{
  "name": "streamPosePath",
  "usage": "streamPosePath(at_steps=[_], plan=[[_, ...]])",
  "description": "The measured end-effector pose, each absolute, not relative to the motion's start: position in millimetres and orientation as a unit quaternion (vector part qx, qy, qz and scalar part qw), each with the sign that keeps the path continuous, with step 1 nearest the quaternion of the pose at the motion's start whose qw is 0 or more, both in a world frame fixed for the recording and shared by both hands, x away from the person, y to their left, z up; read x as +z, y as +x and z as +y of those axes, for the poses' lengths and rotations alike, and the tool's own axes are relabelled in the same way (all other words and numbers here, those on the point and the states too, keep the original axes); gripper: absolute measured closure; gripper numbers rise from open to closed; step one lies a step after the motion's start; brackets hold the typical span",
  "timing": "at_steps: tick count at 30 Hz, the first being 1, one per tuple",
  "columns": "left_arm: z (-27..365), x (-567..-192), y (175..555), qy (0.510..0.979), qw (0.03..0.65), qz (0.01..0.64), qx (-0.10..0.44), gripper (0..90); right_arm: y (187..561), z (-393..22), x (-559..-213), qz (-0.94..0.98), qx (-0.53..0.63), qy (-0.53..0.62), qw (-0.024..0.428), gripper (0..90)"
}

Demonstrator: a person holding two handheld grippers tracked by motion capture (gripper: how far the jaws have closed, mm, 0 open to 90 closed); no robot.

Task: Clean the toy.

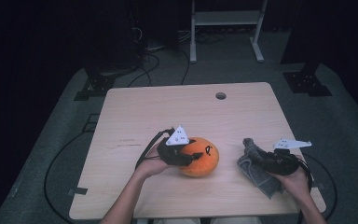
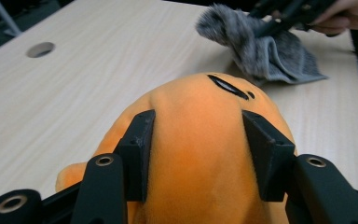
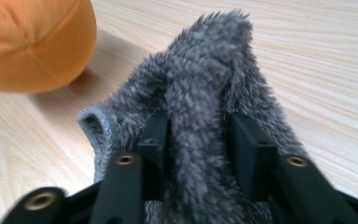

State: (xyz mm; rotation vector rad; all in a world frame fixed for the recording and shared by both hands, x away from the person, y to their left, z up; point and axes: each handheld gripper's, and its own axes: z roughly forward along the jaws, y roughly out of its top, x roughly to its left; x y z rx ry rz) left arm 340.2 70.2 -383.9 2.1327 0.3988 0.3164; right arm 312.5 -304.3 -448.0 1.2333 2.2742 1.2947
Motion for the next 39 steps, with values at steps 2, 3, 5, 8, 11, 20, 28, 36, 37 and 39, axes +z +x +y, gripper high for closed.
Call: streamPosePath(at_steps=[2,3,5,8,11,20,28,36,37,39], plan=[[71,-382,345,0.865,0.453,0.169,0.133,48.5,313,-305,-447,0.774,0.454,0.422,0.125,51.7],[71,-382,348,0.864,0.453,0.173,0.135,48.5,312,-305,-447,0.772,0.458,0.421,0.128,50.7],[71,-383,353,0.864,0.45,0.178,0.138,48.5,312,-306,-446,0.77,0.464,0.42,0.127,50.2],[69,-383,362,0.864,0.443,0.189,0.147,48.5,311,-306,-445,0.769,0.468,0.418,0.125,49.4],[66,-383,370,0.861,0.442,0.198,0.155,48.1,311,-305,-444,0.768,0.472,0.414,0.125,48.8],[59,-404,396,0.864,0.422,0.227,0.153,44.8,311,-301,-444,0.769,0.477,0.41,0.117,46.2],[68,-403,395,0.857,0.436,0.236,0.139,31.7,309,-299,-442,0.765,0.486,0.408,0.104,43.3],[82,-391,387,0.841,0.453,0.244,0.164,18.2,308,-299,-442,0.766,0.487,0.407,0.102,40.5],[84,-391,386,0.84,0.453,0.247,0.165,17.0,308,-299,-442,0.767,0.486,0.407,0.101,40.5],[89,-391,386,0.841,0.452,0.249,0.163,16.4,309,-298,-443,0.768,0.484,0.406,0.102,40.2]])
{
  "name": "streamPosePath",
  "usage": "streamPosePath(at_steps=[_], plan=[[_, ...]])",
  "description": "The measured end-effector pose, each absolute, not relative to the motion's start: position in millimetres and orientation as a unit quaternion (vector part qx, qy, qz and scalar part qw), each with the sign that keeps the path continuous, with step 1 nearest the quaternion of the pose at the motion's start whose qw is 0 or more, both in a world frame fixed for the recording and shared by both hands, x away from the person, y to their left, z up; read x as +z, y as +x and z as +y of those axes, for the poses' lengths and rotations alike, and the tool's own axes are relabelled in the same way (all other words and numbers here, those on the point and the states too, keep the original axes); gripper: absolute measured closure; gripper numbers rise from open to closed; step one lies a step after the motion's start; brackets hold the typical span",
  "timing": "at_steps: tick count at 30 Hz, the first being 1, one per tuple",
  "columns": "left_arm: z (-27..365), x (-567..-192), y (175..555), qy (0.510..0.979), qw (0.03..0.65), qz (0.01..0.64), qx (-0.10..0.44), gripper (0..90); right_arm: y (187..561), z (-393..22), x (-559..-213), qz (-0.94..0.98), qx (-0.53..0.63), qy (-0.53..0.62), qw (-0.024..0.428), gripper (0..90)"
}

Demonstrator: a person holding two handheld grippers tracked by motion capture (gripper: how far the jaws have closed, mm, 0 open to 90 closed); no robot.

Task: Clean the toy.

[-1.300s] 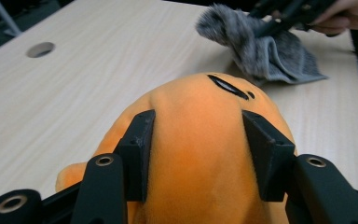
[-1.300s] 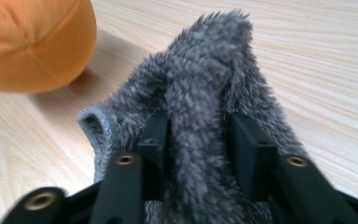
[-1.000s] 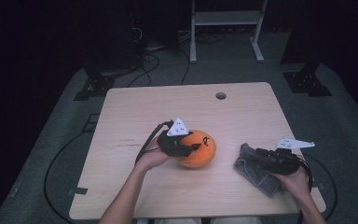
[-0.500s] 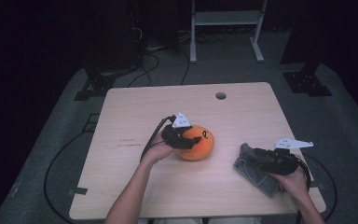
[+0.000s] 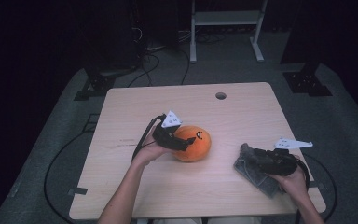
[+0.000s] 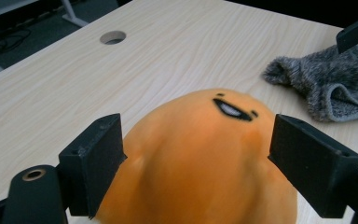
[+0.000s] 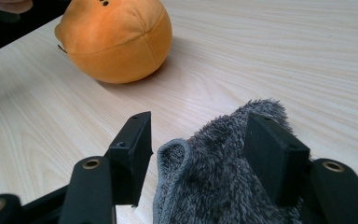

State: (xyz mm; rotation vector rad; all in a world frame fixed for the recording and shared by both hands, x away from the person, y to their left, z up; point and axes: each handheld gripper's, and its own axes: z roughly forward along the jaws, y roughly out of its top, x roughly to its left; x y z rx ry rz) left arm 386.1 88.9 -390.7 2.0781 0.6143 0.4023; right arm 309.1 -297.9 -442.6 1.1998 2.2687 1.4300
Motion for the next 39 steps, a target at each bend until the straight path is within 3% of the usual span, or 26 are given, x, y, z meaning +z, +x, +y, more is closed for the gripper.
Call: streamPosePath(at_steps=[25,39], plan=[[156,-406,353,0.825,0.451,0.289,0.177,13.0,311,-303,-444,0.758,0.49,0.418,0.102,38.0],[168,-422,335,0.822,0.45,0.297,0.182,11.4,310,-303,-443,0.76,0.488,0.417,0.101,37.4]])
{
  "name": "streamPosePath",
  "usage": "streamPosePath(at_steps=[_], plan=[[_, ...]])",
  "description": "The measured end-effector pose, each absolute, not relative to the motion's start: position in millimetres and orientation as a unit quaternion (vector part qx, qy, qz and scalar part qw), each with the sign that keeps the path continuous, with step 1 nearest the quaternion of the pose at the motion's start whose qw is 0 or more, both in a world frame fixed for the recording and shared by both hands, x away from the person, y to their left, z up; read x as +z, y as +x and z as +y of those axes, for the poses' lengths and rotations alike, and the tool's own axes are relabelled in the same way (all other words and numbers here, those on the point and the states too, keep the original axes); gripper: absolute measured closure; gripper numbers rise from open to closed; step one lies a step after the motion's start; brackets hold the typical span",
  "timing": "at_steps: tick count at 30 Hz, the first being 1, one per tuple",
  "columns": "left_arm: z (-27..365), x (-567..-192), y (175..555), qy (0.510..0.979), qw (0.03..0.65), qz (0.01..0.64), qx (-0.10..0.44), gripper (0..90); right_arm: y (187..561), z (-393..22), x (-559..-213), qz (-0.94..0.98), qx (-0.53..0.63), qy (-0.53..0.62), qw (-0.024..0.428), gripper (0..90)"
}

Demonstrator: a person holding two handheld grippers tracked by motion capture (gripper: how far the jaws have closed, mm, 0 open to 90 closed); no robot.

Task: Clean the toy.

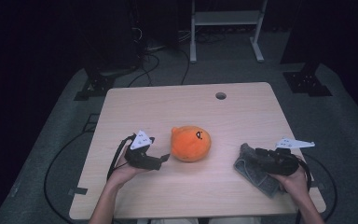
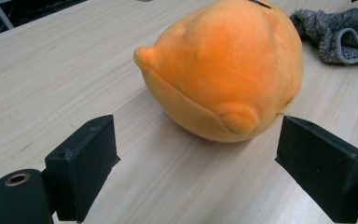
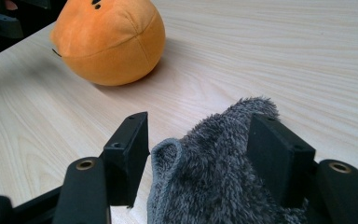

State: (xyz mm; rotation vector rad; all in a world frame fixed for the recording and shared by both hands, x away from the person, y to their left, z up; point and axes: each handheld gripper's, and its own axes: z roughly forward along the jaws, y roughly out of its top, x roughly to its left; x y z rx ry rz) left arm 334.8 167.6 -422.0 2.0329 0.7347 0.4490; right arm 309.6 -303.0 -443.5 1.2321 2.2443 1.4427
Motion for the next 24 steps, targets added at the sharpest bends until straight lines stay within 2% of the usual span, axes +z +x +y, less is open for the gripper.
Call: streamPosePath(at_steps=[19,24], plan=[[183,-450,317,0.8,0.461,0.34,0.181,10.5,308,-302,-446,0.763,0.484,0.417,0.101,37.2],[182,-461,317,0.801,0.441,0.358,0.189,10.5,308,-300,-445,0.756,0.497,0.414,0.102,37.5]])
